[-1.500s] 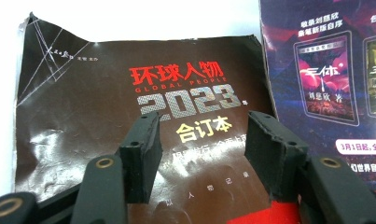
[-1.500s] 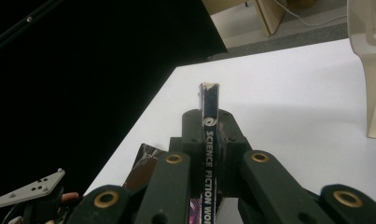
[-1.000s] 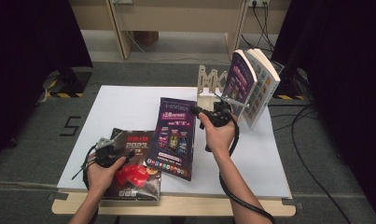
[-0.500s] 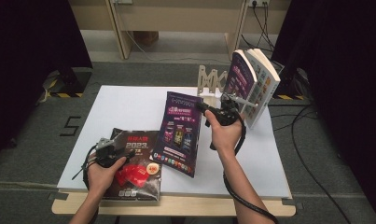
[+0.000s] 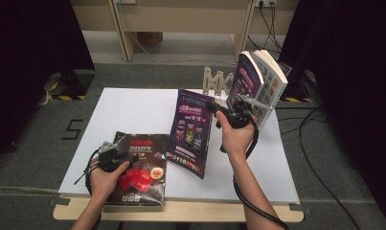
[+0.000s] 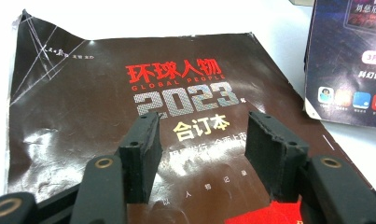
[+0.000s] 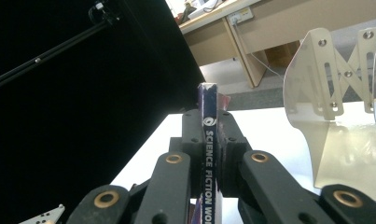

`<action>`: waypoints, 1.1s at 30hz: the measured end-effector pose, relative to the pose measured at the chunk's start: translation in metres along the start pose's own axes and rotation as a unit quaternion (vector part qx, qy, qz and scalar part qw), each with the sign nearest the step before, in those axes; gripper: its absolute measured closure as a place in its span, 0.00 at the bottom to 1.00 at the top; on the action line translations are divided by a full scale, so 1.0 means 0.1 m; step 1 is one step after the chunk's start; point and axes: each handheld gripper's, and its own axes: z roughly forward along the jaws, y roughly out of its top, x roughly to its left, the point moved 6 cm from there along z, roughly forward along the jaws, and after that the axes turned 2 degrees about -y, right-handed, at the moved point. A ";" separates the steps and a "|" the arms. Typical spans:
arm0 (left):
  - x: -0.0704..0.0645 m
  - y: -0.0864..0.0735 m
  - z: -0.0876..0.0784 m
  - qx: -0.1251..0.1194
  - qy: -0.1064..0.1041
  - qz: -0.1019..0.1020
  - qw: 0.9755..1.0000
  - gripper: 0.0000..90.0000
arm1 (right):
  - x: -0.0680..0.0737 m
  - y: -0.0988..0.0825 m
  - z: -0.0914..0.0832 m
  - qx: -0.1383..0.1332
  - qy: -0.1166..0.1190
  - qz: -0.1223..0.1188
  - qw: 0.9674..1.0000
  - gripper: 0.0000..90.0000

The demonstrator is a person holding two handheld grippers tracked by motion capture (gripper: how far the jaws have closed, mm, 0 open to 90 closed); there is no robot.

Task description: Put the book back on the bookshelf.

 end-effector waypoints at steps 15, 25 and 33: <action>0.00 0.00 0.00 0.000 0.000 -0.001 1.000 0.49 | -0.01 0.11 -0.12 -0.019 -0.004 -0.008 1.000 0.94; 0.00 0.00 0.01 0.000 0.000 -0.001 1.000 0.49 | -0.04 0.18 -0.20 -0.029 -0.012 -0.013 0.999 0.94; 0.00 0.00 0.01 0.000 -0.001 -0.002 1.000 0.50 | -0.06 0.23 -0.27 -0.037 -0.017 -0.019 0.999 0.94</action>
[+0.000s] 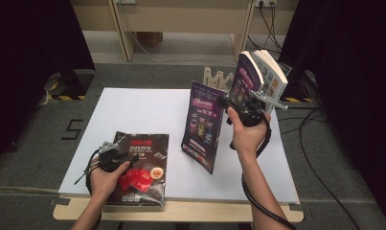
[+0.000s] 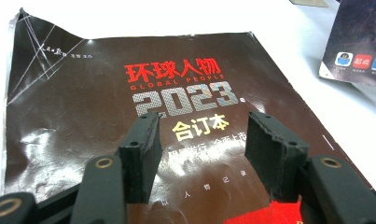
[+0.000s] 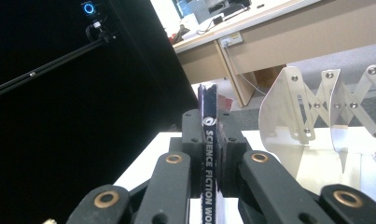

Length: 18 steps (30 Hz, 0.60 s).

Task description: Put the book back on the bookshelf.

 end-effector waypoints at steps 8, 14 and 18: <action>0.00 0.01 0.00 -0.001 0.000 0.000 1.000 0.50 | -0.03 0.05 -0.07 -0.007 -0.003 -0.001 1.000 0.94; 0.00 0.00 0.00 -0.001 -0.001 0.000 1.000 0.50 | -0.05 0.07 -0.10 -0.010 -0.007 0.000 1.000 0.94; 0.00 0.00 0.00 0.000 -0.001 0.000 1.000 0.50 | -0.07 0.07 -0.12 -0.014 -0.008 -0.002 1.000 0.94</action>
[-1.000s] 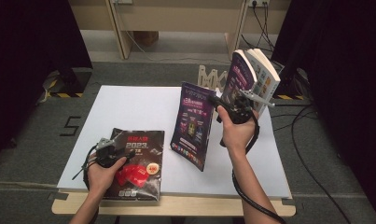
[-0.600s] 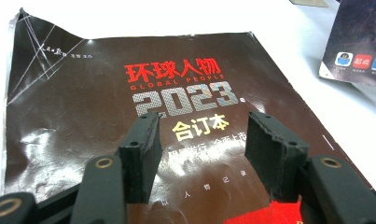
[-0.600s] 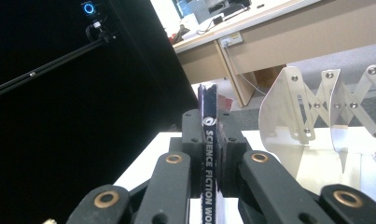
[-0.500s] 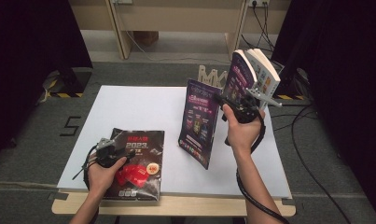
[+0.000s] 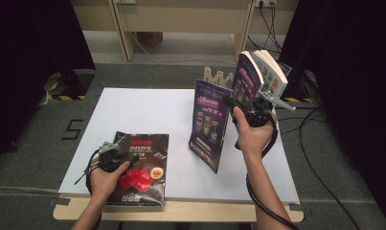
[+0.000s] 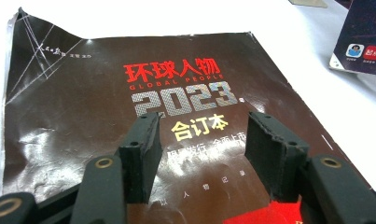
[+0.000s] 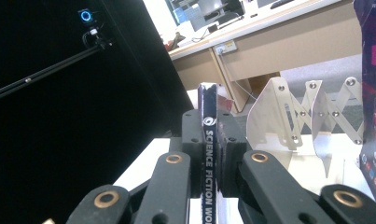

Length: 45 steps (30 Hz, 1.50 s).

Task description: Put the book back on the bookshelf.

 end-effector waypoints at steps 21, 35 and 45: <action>0.00 0.00 0.00 -0.001 0.000 -0.001 1.000 0.50 | -0.11 0.10 -0.14 -0.018 -0.020 -0.004 1.000 0.94; 0.00 0.00 0.00 0.000 0.000 0.000 1.000 0.50 | -0.21 0.19 -0.24 -0.033 -0.036 -0.006 0.999 0.94; 0.00 0.00 0.00 -0.001 0.000 0.000 1.000 0.50 | -0.27 0.22 -0.30 -0.041 -0.047 -0.006 0.998 0.94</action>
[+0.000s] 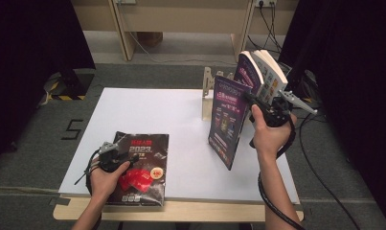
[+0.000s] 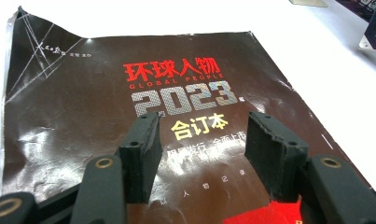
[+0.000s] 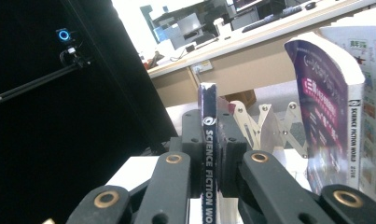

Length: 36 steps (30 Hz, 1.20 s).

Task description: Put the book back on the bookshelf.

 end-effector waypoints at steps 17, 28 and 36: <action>0.00 0.00 0.00 0.001 0.000 0.000 1.000 0.50 | -0.17 0.10 -0.11 -0.019 -0.026 0.000 0.999 0.94; 0.00 -0.01 0.01 0.002 -0.001 0.000 1.000 0.50 | -0.20 0.15 -0.10 -0.027 -0.035 -0.004 0.999 0.94; 0.01 0.00 0.01 0.002 0.000 -0.001 1.000 0.50 | -0.22 0.16 -0.07 -0.027 -0.039 -0.004 0.999 0.94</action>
